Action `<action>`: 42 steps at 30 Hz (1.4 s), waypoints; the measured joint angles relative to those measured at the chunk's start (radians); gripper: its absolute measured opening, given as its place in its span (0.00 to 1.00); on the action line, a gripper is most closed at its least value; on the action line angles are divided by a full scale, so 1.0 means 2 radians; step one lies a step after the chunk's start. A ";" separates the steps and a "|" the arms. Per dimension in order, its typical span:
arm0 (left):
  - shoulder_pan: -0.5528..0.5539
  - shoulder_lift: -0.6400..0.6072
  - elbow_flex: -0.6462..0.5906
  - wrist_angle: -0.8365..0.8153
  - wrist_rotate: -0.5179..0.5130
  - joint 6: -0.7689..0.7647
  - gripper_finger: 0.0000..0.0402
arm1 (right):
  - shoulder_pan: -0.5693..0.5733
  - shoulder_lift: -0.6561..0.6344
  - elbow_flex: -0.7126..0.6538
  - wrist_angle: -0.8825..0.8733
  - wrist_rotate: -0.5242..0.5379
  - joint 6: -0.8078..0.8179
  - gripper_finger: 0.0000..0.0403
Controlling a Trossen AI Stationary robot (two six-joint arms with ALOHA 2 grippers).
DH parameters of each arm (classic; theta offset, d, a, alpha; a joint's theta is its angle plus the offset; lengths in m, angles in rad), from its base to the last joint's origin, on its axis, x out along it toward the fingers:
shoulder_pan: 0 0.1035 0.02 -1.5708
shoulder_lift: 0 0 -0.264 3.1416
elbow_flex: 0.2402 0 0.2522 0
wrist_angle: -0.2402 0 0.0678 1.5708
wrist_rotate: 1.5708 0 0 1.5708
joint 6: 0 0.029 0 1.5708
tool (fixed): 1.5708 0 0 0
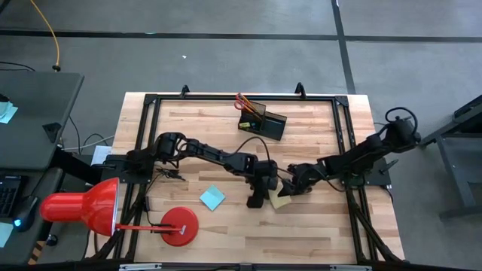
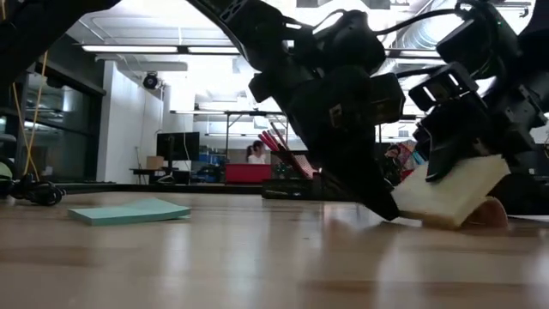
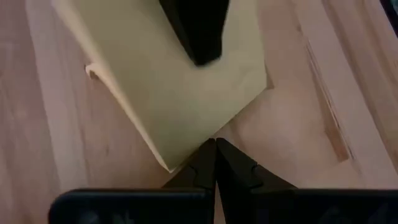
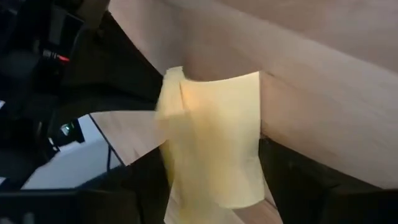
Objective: Pick and place office supplies into organizer
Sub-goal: Put the yellow sticky notes in the black desk organizer
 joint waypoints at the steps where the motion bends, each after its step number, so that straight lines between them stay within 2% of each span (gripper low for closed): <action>1: 0.000 0.000 0.000 0.001 0.000 0.000 0.00 | 0.000 0.004 0.006 -0.002 0.000 -0.006 0.57; 6: 0.000 0.000 0.001 -0.008 0.002 0.005 0.00 | 0.000 0.009 0.026 -0.014 0.002 -0.019 0.46; 14: 0.001 -0.008 0.003 -0.095 0.029 0.040 0.00 | -0.001 0.005 0.027 -0.009 0.000 -0.047 0.07; 15: 0.001 -0.008 0.003 -0.097 0.030 0.045 0.00 | -0.003 0.005 0.027 -0.005 0.000 -0.051 0.04; 17: 0.002 -0.011 0.003 -0.107 0.031 0.053 0.00 | -0.005 0.005 0.027 0.003 -0.004 -0.050 0.05; 21: 0.007 -0.019 0.002 -0.122 0.026 0.055 0.00 | -0.007 0.005 0.027 0.009 -0.005 -0.050 0.17; 24: 0.012 -0.027 0.002 -0.127 0.025 0.056 0.00 | -0.007 0.004 0.027 0.012 -0.003 -0.053 0.20; 36: 0.030 -0.037 0.001 -0.144 0.028 0.071 0.00 | -0.017 -0.002 0.026 0.057 0.003 -0.069 0.07; 42: 0.035 -0.037 0.001 -0.110 0.098 0.016 0.00 | -0.036 -0.002 0.027 0.065 0.009 -0.076 0.10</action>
